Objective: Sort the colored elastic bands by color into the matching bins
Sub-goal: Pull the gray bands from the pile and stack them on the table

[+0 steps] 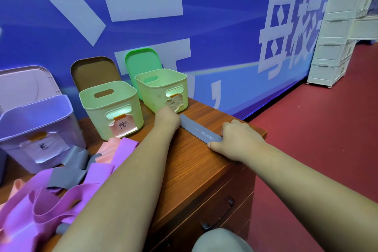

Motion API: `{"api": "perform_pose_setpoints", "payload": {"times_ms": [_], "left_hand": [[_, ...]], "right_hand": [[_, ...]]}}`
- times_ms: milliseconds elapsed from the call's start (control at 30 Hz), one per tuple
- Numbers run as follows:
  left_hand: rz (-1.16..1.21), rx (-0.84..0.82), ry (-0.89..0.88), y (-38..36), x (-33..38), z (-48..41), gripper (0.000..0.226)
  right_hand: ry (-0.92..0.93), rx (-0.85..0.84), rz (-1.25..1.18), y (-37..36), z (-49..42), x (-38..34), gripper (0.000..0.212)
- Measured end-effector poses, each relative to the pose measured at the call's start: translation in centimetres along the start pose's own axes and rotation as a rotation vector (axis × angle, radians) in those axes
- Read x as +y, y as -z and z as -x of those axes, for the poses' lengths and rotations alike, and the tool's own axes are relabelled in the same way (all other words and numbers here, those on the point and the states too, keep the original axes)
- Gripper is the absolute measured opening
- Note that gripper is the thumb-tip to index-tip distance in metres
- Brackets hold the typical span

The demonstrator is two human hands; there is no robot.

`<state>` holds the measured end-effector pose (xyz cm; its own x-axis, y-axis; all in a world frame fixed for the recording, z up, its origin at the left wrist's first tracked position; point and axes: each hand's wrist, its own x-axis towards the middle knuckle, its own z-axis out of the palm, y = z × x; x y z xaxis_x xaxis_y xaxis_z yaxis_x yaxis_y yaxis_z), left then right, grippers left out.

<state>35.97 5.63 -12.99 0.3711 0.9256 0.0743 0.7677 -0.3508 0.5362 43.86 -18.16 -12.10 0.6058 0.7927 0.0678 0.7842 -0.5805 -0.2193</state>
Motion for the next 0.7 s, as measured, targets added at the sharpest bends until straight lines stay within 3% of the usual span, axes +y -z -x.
{"api": "perform_pose_setpoints", "payload": {"times_ms": [400, 600, 700], "left_hand": [[-0.066, -0.022, -0.053, 1.5, 0.6, 1.7, 0.012], [0.005, -0.025, -0.076, 6.7, 0.1, 3.3, 0.025], [0.117, -0.034, -0.07, 10.0, -1.4, 4.6, 0.021]], "right_hand": [[-0.01, 0.018, -0.02, 0.0, 0.3, -0.6, 0.052], [-0.066, -0.111, 0.065, 1.7, 0.6, -1.9, 0.069], [-0.043, -0.066, 0.075, 2.3, 1.0, -3.5, 0.074]]}}
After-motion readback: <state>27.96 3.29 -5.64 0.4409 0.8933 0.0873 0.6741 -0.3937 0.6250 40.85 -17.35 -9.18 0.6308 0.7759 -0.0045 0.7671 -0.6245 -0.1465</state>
